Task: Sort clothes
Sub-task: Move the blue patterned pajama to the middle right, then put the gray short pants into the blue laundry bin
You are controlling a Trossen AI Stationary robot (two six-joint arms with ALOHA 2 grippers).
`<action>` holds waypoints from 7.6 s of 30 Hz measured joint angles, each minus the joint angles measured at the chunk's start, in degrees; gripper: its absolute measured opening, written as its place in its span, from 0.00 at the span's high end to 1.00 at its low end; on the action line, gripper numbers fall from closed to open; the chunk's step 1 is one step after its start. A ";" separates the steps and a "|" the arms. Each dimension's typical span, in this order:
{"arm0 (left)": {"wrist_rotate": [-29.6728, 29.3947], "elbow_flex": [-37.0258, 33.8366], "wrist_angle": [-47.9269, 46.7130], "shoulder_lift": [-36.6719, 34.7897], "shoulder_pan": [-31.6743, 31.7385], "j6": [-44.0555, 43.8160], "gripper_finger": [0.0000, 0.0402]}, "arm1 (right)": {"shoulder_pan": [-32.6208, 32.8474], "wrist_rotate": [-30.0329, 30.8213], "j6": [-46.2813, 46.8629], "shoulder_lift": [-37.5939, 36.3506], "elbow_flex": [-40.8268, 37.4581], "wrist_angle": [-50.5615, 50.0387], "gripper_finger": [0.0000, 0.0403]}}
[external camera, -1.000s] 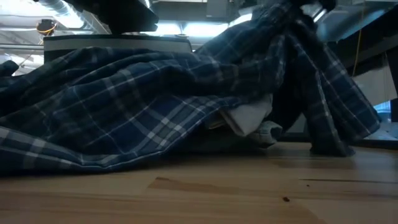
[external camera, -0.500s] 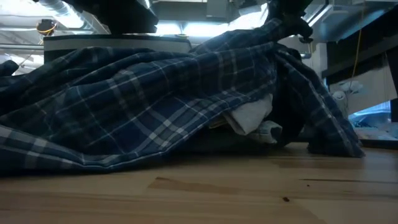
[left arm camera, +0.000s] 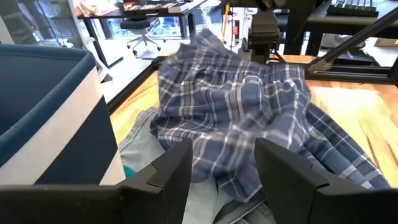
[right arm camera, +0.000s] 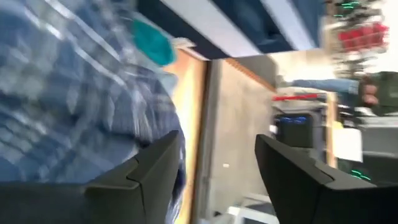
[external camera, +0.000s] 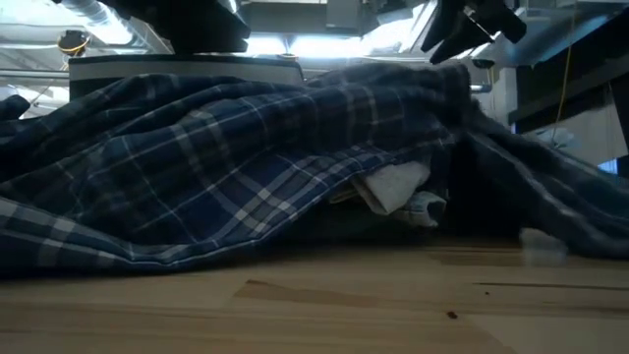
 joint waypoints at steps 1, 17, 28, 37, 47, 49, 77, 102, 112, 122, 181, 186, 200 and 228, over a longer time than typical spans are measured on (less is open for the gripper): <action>-0.01 0.00 -0.01 0.00 0.00 0.00 0.58 | 0.02 -1.20 0.36 0.10 -0.02 -0.48 0.42; 0.00 0.00 -1.11 0.00 0.00 -0.13 0.58 | 16.35 -19.04 7.45 4.15 -2.28 4.47 0.37; -0.01 0.00 -0.80 0.00 0.00 0.57 0.58 | 24.71 -22.26 7.38 19.29 -7.27 13.38 0.37; -0.04 0.00 -0.75 0.00 0.00 0.58 0.58 | 23.99 -22.31 0.19 30.54 -7.14 20.34 0.37; -0.05 0.00 0.62 0.02 0.18 2.34 0.58 | 16.76 -4.61 -15.96 28.98 0.67 19.59 0.37; -0.04 0.00 0.49 0.00 0.28 2.32 0.58 | 14.56 -2.07 -17.21 28.98 2.07 19.75 0.37; -0.01 0.00 0.29 0.00 0.33 2.05 0.58 | 20.83 -13.06 -2.95 29.33 -3.97 15.53 0.37; -0.02 0.00 0.31 0.02 0.33 1.34 0.58 | 26.60 -23.70 4.32 25.44 -6.64 21.71 0.37; -0.01 0.00 0.53 0.02 0.37 3.31 0.58 | 21.73 -18.89 -2.00 25.57 -14.42 34.82 0.37; -0.01 0.00 0.32 0.02 0.37 1.36 0.58 | 14.01 -12.31 -18.08 25.48 -13.39 44.49 0.37; -0.01 0.00 0.38 0.00 0.81 1.84 0.58 | 11.21 -16.77 -11.22 30.34 -9.50 32.52 0.75; 0.01 0.00 0.14 0.01 0.79 1.84 0.58 | 12.48 -16.63 -11.71 28.16 -9.42 29.94 0.95; 0.01 -0.02 0.18 0.02 0.79 1.46 0.58 | 22.66 -20.43 -3.85 14.88 -1.40 10.97 0.94; -0.01 -0.02 0.27 0.02 0.81 1.85 0.58 | -1.97 -10.75 -42.44 13.66 24.34 27.36 0.95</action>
